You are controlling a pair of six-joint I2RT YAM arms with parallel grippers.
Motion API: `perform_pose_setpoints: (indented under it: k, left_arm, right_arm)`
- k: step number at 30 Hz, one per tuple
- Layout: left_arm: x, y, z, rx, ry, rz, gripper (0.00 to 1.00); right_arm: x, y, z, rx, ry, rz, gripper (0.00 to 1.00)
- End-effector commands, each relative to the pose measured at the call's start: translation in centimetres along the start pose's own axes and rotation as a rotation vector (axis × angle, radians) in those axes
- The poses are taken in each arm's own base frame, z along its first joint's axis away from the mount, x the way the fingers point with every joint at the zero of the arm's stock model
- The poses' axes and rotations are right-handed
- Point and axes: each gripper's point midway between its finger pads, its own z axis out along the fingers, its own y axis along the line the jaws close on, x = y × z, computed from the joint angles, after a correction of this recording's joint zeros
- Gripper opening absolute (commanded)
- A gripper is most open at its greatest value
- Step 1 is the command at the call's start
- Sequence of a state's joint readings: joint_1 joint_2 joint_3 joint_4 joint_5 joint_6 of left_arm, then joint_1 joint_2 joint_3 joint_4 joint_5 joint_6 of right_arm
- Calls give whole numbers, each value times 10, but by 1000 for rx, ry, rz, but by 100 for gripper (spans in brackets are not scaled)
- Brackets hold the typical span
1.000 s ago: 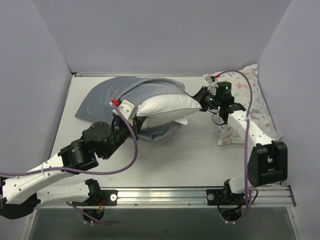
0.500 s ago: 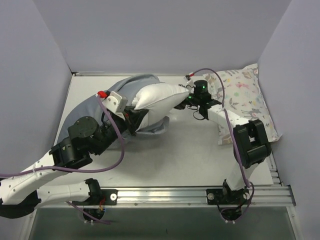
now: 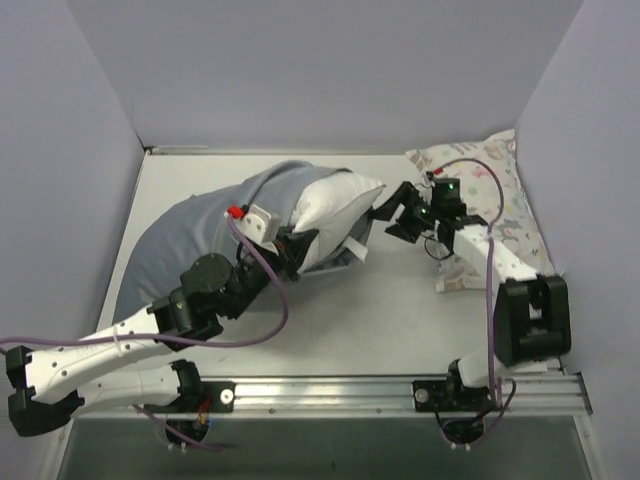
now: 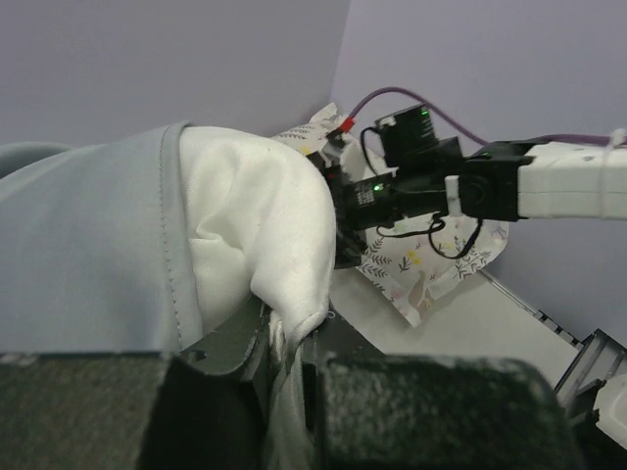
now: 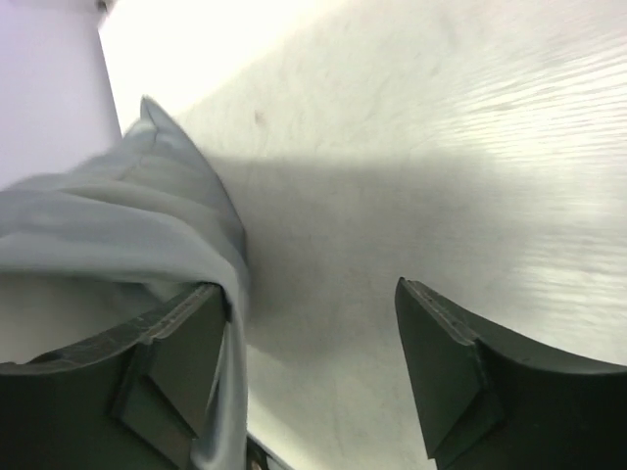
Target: Remove the pillowcase from the pillow
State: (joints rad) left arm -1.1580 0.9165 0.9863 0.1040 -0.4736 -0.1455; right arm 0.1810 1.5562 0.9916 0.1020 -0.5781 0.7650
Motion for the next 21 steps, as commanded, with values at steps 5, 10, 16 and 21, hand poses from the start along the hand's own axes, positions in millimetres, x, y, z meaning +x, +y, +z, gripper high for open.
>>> perform_pose_setpoints:
  k: [5, 10, 16, 21]
  left_arm:
    - [0, -13, 24, 15, -174, -137, 0]
    - [21, -20, 32, 41, -176, -166, 0]
    - [46, -30, 38, 64, -148, -167, 0]
    - [66, -37, 35, 65, -113, -167, 0]
  right_arm:
    - [-26, -3, -87, 60, -242, 50, 80]
    - [-27, -5, -102, 32, -229, 87, 89]
    - [12, 33, -94, -72, -190, 95, 94]
    - [22, 34, -84, -143, -226, 190, 95]
